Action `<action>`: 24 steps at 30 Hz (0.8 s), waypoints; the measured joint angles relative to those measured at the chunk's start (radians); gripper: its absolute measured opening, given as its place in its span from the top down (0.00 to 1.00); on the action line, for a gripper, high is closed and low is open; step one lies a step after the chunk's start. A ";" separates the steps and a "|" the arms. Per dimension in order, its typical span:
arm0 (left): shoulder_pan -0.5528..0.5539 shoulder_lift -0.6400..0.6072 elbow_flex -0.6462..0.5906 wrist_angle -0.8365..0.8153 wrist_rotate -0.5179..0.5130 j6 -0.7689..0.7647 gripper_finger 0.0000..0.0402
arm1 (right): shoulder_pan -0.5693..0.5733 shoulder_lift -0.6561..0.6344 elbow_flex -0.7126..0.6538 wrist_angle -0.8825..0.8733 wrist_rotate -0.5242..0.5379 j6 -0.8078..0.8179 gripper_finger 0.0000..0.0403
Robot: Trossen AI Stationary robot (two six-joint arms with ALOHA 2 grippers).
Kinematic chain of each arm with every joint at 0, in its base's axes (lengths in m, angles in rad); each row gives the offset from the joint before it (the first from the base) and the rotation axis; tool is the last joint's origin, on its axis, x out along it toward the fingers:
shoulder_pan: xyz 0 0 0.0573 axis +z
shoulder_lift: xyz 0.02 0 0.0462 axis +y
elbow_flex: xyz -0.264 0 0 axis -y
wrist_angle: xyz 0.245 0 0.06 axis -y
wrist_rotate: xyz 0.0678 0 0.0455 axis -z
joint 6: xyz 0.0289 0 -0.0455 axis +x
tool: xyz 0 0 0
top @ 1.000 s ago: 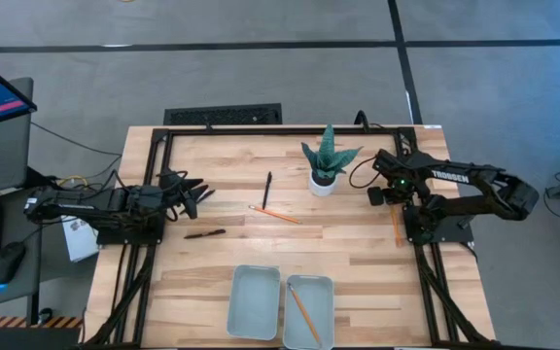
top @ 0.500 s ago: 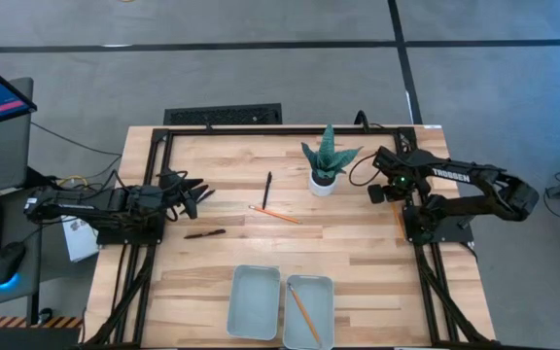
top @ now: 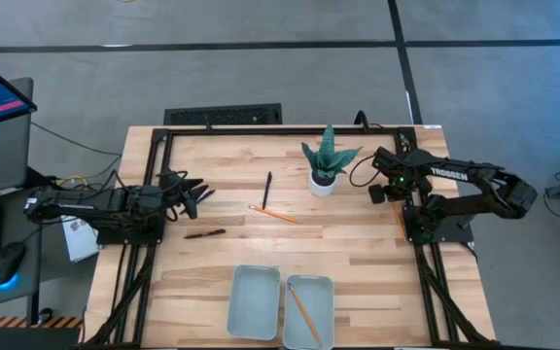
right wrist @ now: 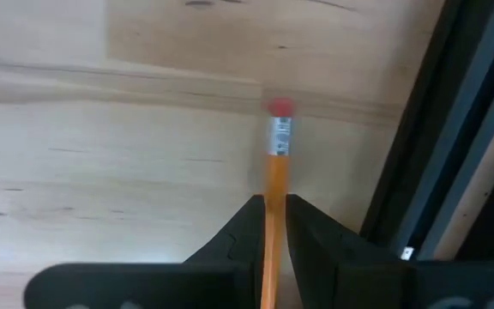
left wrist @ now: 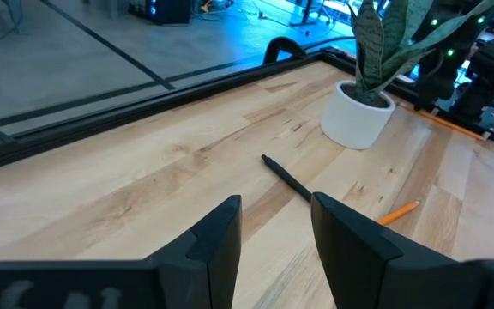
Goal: Sort pens & pencils
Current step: Put the right pencil into the right gray bin
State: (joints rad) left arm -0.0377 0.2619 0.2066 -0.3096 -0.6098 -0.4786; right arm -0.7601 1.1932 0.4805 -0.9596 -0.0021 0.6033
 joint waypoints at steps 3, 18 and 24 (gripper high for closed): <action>0.000 0.000 0.000 0.000 0.000 0.000 0.67 | 0.000 0.020 -0.013 0.001 0.000 0.004 0.82; 0.000 0.000 0.000 -0.016 0.000 -0.001 0.67 | 0.000 0.031 -0.016 0.015 0.000 0.028 0.84; 0.000 0.000 0.000 -0.019 0.000 -0.004 0.67 | 0.000 0.031 -0.016 0.016 0.000 0.028 0.85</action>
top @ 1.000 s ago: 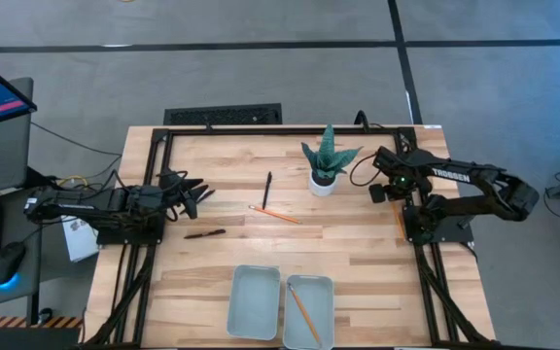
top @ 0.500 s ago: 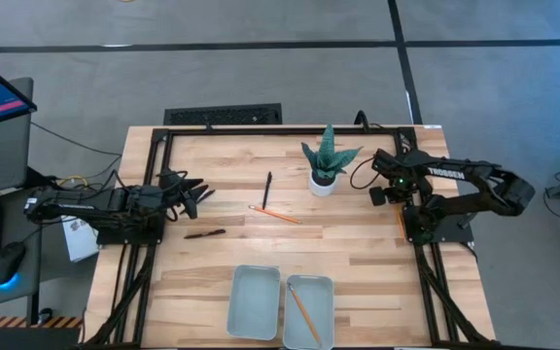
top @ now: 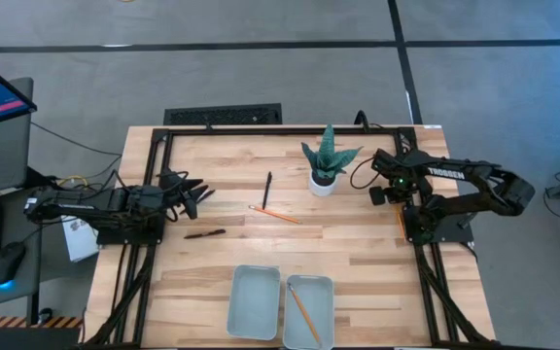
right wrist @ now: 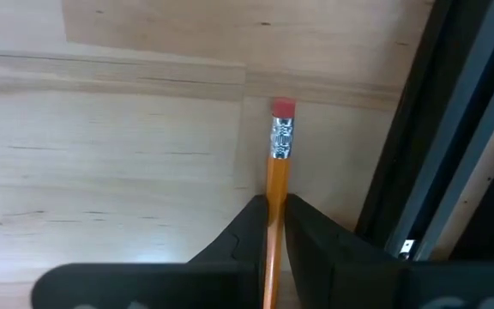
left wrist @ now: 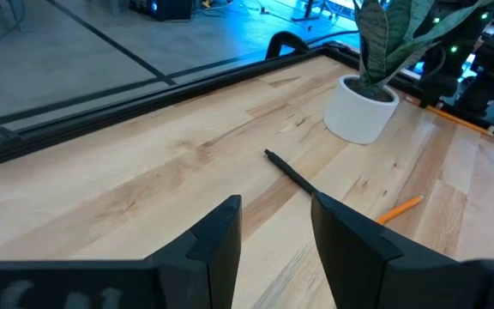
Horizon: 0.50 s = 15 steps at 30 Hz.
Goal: Sort pens & pencils
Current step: Put the right pencil into the right gray bin
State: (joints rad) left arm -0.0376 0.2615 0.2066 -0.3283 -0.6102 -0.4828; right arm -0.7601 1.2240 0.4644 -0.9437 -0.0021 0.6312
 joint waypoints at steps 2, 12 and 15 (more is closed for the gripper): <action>0.000 0.000 0.000 0.000 0.000 0.000 0.67 | 0.000 0.000 0.000 0.001 0.000 0.000 0.85; 0.000 0.000 0.000 0.000 0.000 -0.002 0.67 | 0.000 0.001 0.000 0.002 0.002 -0.009 0.85; 0.000 0.000 0.000 0.000 0.000 -0.003 0.67 | 0.000 0.001 -0.001 0.002 0.002 -0.010 0.86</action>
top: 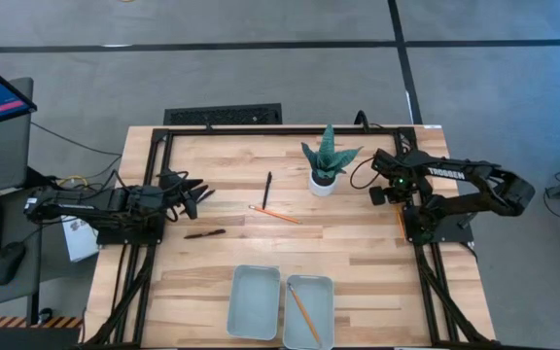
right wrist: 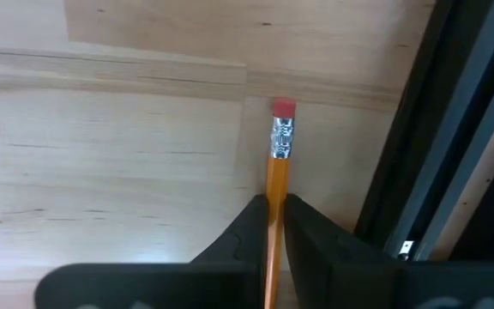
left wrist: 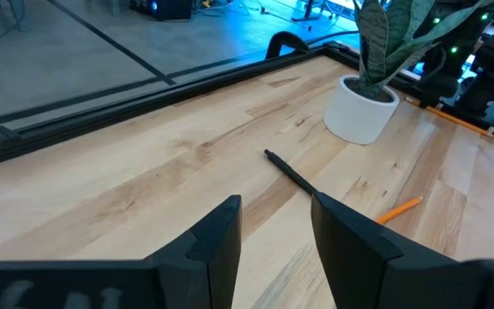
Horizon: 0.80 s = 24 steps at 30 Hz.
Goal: Sort pens & pencils
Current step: Put the right pencil into the right gray bin
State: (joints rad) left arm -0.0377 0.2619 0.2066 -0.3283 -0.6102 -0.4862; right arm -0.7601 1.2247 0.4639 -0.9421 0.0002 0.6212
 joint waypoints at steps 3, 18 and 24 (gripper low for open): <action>0.000 0.000 0.000 0.000 0.000 0.000 0.67 | 0.000 0.000 0.000 0.000 0.001 0.000 0.89; 0.000 0.000 0.000 0.000 0.000 0.000 0.67 | 0.000 0.000 0.000 0.000 0.001 -0.001 0.88; 0.000 0.000 0.000 0.000 0.000 0.000 0.67 | 0.000 0.000 -0.001 0.000 0.001 -0.001 0.88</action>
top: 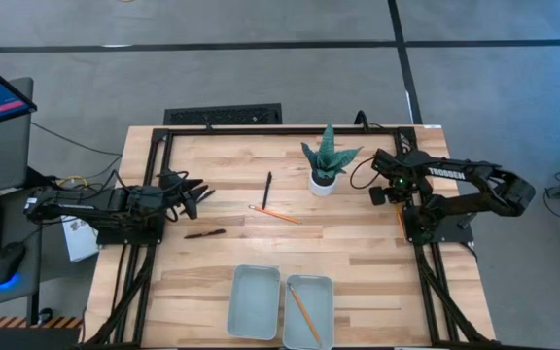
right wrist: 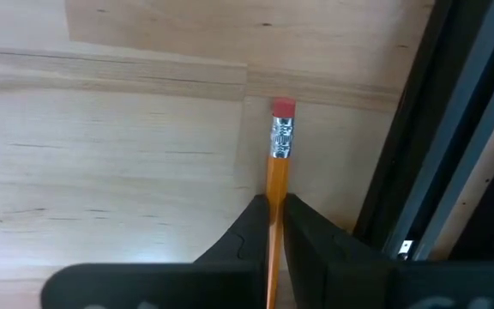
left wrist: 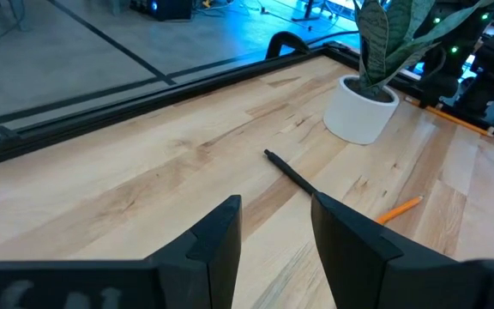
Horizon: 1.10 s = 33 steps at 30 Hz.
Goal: Sort pens & pencils
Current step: Put the right pencil into the right gray bin
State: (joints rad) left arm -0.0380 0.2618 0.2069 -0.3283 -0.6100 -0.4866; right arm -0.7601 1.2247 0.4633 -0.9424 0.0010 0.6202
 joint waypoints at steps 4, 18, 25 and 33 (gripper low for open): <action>0.000 0.000 0.000 0.000 0.000 0.000 0.67 | 0.000 0.000 0.000 0.000 0.000 0.000 0.88; 0.000 0.000 0.000 0.000 0.000 0.000 0.67 | 0.000 -0.001 0.000 0.000 0.000 -0.001 0.88; 0.000 0.000 0.000 0.000 0.000 0.000 0.67 | 0.000 0.000 0.035 -0.014 -0.003 -0.027 0.88; 0.000 0.000 0.000 -0.005 0.000 0.003 0.67 | 0.000 -0.001 0.082 -0.042 -0.025 -0.039 0.88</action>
State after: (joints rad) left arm -0.0376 0.2615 0.2066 -0.3332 -0.6098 -0.4835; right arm -0.7597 1.2240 0.5453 -0.9840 -0.0243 0.5811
